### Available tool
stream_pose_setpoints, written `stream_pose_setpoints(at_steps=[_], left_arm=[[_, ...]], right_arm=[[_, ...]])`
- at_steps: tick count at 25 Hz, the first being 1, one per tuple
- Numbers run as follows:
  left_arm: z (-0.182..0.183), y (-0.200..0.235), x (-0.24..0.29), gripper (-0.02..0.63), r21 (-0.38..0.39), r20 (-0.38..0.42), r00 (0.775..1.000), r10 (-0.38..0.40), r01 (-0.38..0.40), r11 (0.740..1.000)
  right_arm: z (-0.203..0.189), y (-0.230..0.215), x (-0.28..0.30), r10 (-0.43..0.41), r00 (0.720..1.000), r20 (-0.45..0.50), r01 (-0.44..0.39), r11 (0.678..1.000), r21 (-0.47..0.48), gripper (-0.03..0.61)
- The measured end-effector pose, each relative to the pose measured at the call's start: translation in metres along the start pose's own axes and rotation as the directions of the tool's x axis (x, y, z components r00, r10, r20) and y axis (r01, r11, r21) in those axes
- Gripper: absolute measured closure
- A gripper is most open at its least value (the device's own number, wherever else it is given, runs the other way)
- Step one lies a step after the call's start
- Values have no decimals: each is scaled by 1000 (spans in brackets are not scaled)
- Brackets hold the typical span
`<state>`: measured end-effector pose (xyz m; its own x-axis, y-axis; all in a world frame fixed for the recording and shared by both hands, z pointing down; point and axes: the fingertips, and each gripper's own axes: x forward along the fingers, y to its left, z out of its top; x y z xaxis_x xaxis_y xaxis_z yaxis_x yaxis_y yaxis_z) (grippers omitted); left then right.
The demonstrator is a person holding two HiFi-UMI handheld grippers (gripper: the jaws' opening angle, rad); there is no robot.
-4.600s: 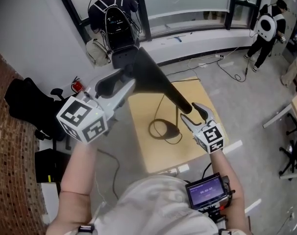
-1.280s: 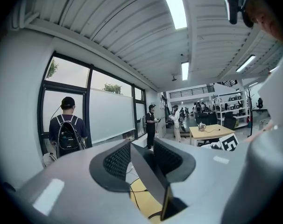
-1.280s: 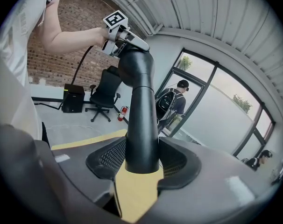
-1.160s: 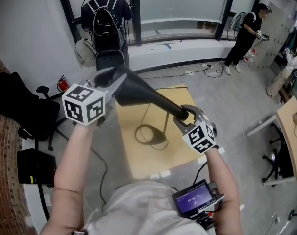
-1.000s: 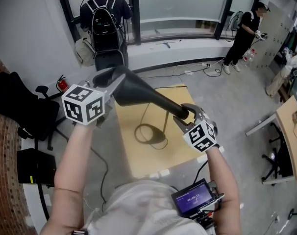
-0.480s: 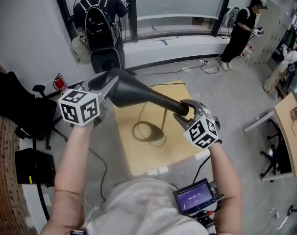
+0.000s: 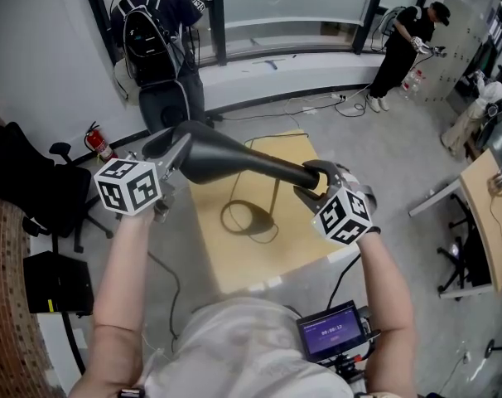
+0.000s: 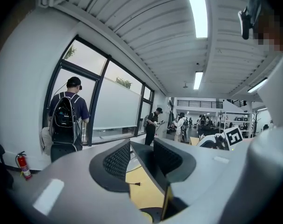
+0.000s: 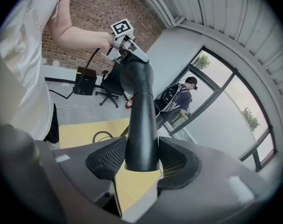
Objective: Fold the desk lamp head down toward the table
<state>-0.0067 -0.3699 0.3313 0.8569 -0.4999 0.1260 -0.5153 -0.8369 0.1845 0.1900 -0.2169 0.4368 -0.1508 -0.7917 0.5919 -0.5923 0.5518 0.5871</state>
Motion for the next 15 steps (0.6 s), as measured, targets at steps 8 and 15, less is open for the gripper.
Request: stream_pose_setpoints(at_steps=[8,15], left_arm=[[-15,6,-3,457,-50,7,1000,-9,10,999],[-31,9,-5,456,-92,10,1000,-18,19,996]], right_arm=[[2,0,-5,14,999,-35,-16,999,-44,350],[2,1,-10,23,998,-59,-28,996,-82,350]])
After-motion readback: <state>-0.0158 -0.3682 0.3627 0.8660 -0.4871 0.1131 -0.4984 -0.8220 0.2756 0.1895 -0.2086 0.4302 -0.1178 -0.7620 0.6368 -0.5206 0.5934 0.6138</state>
